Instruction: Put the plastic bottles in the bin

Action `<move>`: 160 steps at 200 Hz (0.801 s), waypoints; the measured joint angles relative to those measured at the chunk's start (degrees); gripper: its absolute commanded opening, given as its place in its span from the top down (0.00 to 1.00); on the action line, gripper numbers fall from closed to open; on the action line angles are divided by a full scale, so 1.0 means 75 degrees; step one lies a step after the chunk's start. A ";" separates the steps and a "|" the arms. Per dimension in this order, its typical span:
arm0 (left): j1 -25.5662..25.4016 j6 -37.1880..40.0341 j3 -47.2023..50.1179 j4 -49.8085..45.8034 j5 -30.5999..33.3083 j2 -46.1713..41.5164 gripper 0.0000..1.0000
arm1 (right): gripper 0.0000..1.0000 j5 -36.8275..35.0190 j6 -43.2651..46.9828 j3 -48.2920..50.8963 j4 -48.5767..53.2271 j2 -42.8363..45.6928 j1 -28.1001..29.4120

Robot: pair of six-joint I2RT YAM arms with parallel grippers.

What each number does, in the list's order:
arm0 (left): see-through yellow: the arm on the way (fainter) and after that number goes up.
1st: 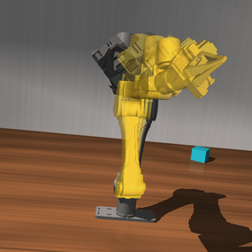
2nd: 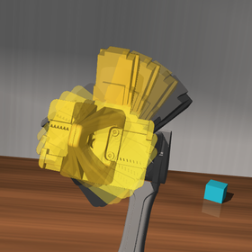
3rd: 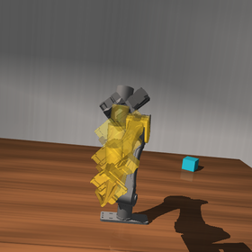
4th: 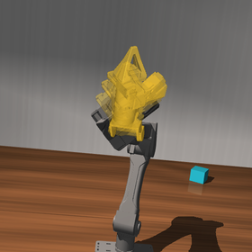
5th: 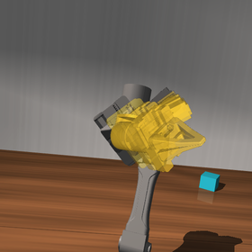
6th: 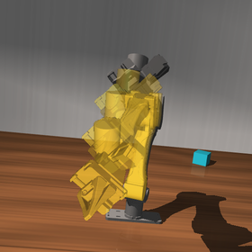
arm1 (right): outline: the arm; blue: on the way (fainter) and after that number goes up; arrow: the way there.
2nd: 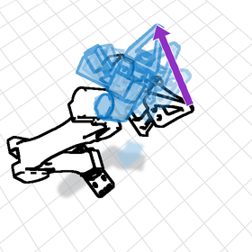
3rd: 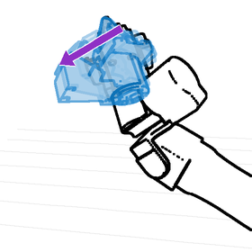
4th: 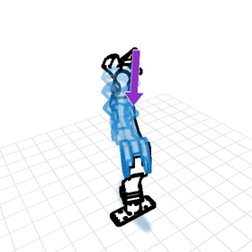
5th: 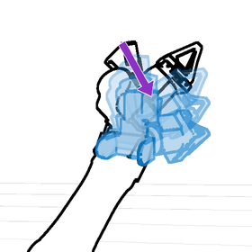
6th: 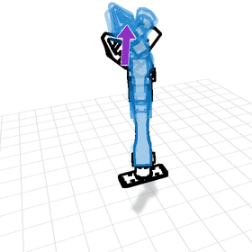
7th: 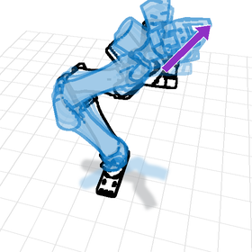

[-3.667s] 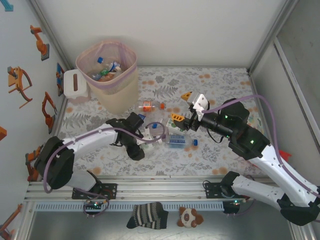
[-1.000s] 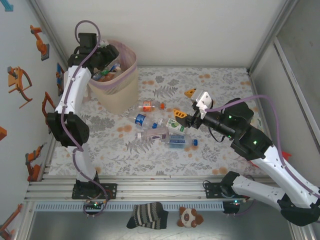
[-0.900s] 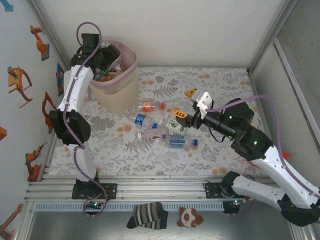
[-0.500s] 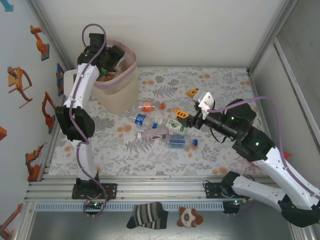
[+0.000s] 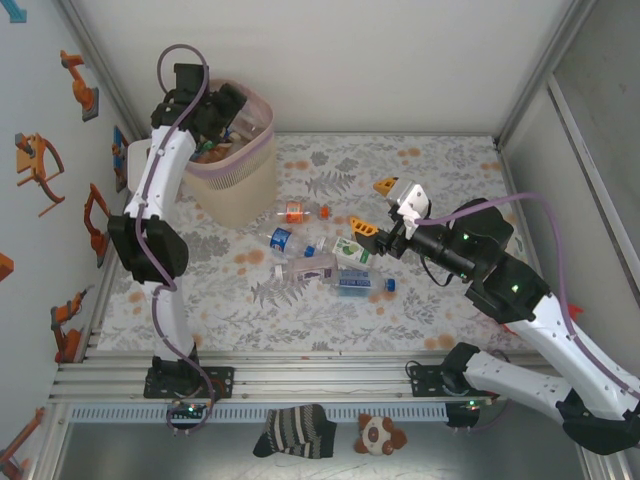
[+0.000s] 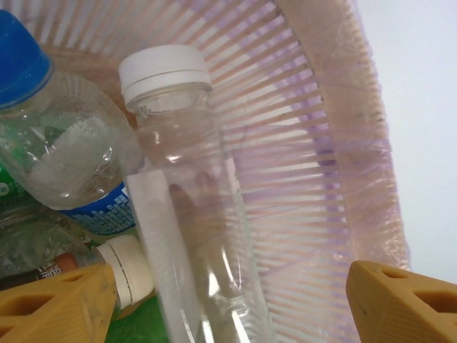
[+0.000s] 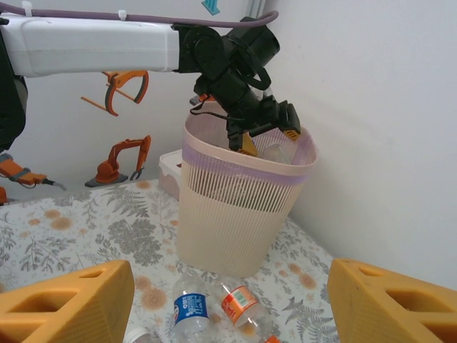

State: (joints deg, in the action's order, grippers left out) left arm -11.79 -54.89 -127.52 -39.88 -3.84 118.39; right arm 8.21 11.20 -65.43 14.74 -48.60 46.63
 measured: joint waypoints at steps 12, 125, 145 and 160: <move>0.0012 0.0000 0.0000 0.0003 0.0026 -0.0076 0.22 | 0.29 0.0000 0.0003 0.0000 0.0000 0.0015 0.0000; 0.0050 0.0192 -0.0154 0.0930 -0.0487 -0.0125 0.89 | 0.30 0.0000 0.0000 -0.0038 0.0006 0.0070 0.0000; 0.0064 0.0169 -0.0545 0.0935 -0.0734 0.0382 0.92 | 0.30 0.0000 0.0000 -0.0087 0.0006 0.0070 0.0000; 0.0079 0.0146 -0.0589 0.0921 -0.0851 0.0656 0.94 | 0.30 -0.0003 0.0000 -0.0096 0.0003 0.0079 0.0000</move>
State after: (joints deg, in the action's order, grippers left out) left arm -11.20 -53.80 -131.94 -32.97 -10.22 123.31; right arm 8.19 11.20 -66.15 14.76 -48.01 46.63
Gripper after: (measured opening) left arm 0.077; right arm 0.704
